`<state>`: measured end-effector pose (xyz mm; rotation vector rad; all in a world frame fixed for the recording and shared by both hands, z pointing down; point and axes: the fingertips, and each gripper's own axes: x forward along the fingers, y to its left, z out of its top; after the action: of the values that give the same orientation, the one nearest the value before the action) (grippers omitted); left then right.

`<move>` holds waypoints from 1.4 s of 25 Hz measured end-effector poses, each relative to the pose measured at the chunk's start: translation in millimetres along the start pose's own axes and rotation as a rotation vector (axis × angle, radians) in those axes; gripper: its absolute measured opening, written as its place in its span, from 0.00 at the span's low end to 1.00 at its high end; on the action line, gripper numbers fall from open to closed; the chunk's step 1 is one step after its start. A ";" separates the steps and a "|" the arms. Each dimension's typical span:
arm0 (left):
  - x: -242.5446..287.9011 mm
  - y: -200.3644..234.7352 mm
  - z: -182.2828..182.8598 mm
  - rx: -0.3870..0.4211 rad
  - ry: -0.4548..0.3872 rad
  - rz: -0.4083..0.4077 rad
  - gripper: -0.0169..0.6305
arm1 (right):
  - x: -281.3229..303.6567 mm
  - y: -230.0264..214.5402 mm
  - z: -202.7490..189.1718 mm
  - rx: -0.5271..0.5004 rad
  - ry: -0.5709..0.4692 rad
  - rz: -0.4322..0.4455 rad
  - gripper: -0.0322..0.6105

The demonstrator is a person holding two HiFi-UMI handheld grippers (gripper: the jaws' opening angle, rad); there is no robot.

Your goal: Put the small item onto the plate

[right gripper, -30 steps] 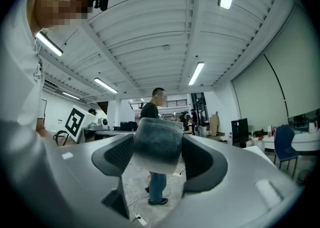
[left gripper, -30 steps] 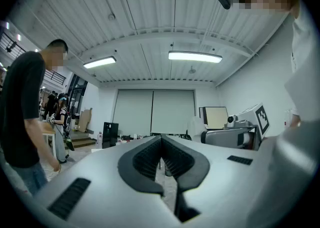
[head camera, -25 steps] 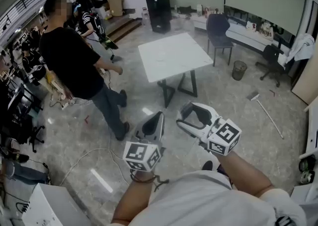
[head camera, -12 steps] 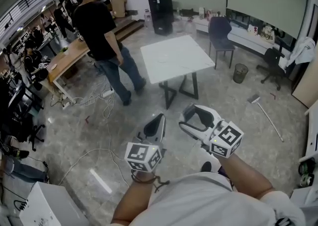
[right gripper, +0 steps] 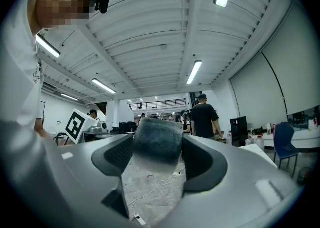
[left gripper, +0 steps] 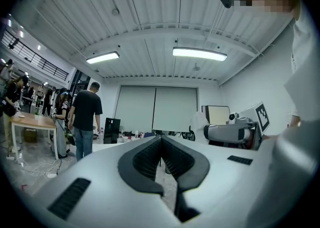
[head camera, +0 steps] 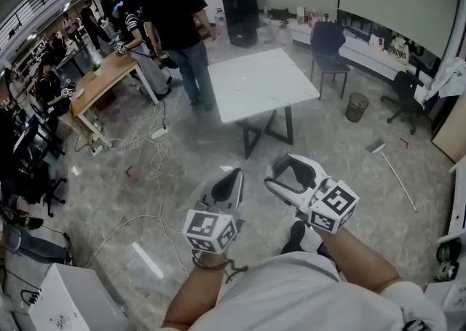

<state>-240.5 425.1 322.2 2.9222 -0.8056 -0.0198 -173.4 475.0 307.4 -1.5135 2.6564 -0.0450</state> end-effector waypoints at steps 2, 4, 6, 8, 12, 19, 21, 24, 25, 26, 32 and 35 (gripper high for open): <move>16.5 6.0 -2.7 -0.004 0.005 0.007 0.04 | 5.1 -17.8 -2.7 0.006 0.001 0.004 0.51; 36.6 11.2 -4.8 -0.005 0.012 0.013 0.04 | 10.5 -39.0 -3.4 0.010 -0.001 0.010 0.51; 60.6 18.3 -5.9 -0.006 0.017 0.020 0.04 | 17.4 -63.9 -3.2 0.016 -0.004 0.016 0.51; 89.1 25.4 -6.9 -0.009 0.022 0.027 0.04 | 24.2 -92.8 -3.0 0.023 -0.006 0.025 0.51; 152.0 35.3 -9.5 -0.008 0.022 0.048 0.04 | 33.9 -155.9 -2.5 0.023 -0.010 0.050 0.51; 253.7 52.1 -11.1 -0.029 0.024 0.088 0.04 | 52.7 -260.9 5.5 0.031 0.006 0.101 0.51; 272.9 59.7 -11.3 -0.038 0.020 0.103 0.04 | 59.2 -282.1 5.6 0.029 0.016 0.118 0.51; 298.8 68.1 -15.5 -0.041 0.026 0.114 0.04 | 67.0 -312.1 2.7 0.039 0.022 0.129 0.51; 306.3 71.4 -16.8 -0.042 0.030 0.116 0.04 | 69.9 -320.2 2.4 0.042 0.022 0.132 0.51; 312.9 75.5 -17.7 -0.044 0.034 0.118 0.04 | 73.3 -327.3 2.0 0.043 0.023 0.134 0.51; 346.9 118.0 -18.0 -0.064 0.043 0.111 0.04 | 112.6 -361.5 -2.2 0.052 0.044 0.125 0.51; 371.6 146.5 -15.8 -0.075 0.044 0.095 0.04 | 138.3 -382.0 -2.6 0.048 0.050 0.107 0.51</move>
<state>4.6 111.6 360.1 2.8013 -0.9154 0.0214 83.8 161.0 327.5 -1.3719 2.7494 -0.1399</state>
